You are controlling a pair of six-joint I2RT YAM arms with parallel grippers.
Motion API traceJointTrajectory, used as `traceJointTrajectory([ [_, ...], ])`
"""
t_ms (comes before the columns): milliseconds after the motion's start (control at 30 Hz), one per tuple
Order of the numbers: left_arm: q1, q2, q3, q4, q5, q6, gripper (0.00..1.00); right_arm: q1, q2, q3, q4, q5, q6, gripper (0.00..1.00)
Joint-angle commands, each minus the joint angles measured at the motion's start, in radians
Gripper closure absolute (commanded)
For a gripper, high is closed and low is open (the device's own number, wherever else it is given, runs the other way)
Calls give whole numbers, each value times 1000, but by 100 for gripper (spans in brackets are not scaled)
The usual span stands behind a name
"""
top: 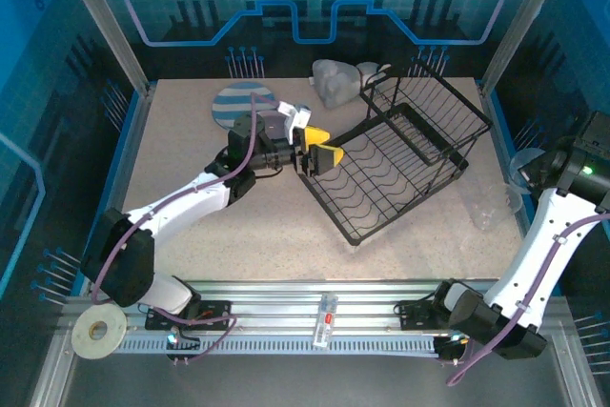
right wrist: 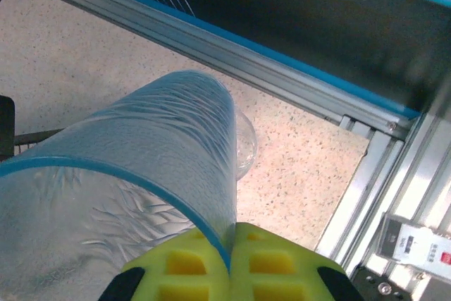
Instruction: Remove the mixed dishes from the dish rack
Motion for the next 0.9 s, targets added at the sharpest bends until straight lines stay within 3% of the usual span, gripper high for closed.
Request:
traceJointTrajectory([
  [0, 14, -32, -40, 77, -46, 37, 1, -35, -16, -45, 57, -95, 77, 100],
  [867, 49, -69, -162, 156, -159, 4, 1, -126, 35, -139, -19, -164, 94, 100],
])
